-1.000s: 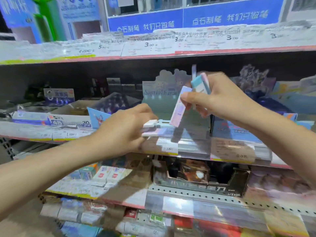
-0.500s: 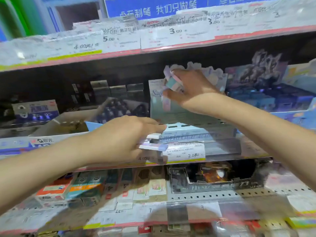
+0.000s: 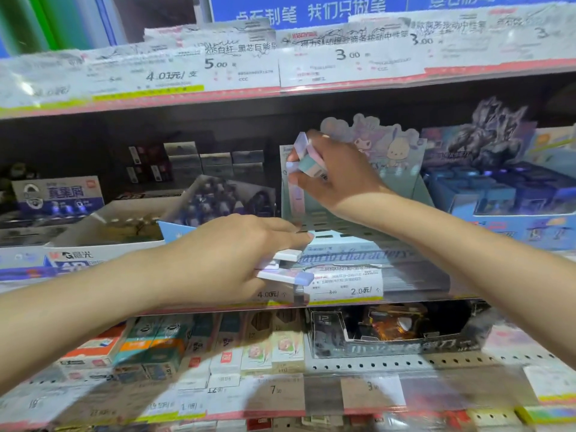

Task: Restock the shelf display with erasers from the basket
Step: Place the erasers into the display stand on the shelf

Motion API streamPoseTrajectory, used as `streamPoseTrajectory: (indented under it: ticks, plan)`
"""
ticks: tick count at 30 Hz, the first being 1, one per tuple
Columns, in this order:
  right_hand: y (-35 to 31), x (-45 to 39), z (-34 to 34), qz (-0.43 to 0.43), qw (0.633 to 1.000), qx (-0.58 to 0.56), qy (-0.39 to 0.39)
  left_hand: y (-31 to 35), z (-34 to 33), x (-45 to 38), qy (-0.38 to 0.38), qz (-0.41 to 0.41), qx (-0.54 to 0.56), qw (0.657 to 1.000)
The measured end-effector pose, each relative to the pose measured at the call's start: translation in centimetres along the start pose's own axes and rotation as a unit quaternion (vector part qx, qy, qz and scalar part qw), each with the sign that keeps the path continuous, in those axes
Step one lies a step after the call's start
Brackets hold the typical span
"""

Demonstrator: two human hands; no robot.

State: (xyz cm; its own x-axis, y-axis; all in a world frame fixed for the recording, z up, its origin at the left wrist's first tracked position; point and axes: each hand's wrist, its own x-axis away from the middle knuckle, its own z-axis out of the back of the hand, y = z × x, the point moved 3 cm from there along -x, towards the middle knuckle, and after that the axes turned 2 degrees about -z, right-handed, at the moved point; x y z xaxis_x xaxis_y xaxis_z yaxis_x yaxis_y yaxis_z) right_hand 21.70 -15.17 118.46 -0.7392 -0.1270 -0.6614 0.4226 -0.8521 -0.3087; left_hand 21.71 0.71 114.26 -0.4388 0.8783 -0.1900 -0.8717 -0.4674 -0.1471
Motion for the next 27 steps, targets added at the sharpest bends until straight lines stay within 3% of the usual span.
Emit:
streamPoseTrajectory:
  ticks: [14,27]
  plan:
    - [0.4,-0.1,-0.4,-0.002,0.998,-0.06,0.006,0.0,-0.2,0.2,0.012,0.009,0.028,0.999]
    - [0.7,0.5,0.3,0.011,0.996,0.001,-0.09,0.6,0.6,0.6,0.01,0.017,0.037,0.999]
